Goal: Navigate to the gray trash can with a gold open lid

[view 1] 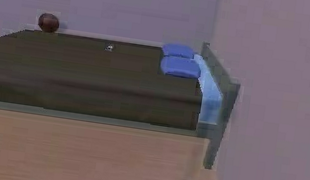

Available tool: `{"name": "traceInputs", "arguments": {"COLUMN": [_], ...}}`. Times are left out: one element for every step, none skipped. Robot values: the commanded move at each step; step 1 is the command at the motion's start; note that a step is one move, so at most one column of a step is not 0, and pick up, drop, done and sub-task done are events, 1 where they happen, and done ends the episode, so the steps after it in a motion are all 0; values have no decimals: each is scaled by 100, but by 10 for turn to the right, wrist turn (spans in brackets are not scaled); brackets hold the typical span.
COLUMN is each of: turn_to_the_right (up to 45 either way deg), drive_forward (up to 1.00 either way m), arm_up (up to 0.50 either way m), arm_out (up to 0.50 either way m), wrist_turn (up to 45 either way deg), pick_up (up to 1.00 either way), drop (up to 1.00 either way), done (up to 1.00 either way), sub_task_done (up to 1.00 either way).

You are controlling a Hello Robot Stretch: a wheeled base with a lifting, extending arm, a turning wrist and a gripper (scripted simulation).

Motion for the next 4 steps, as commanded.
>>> {"name": "traceInputs", "arguments": {"turn_to_the_right": [-450,-450,-450,-180], "drive_forward": [0,0,0,0], "arm_up": [0,0,0,0], "arm_out": [0,0,0,0], "wrist_turn": [0,0,0,0], "pick_up": [0,0,0,0], "drop": [0,0,0,0], "done": [0,0,0,0], "sub_task_done": [0,0,0,0]}}
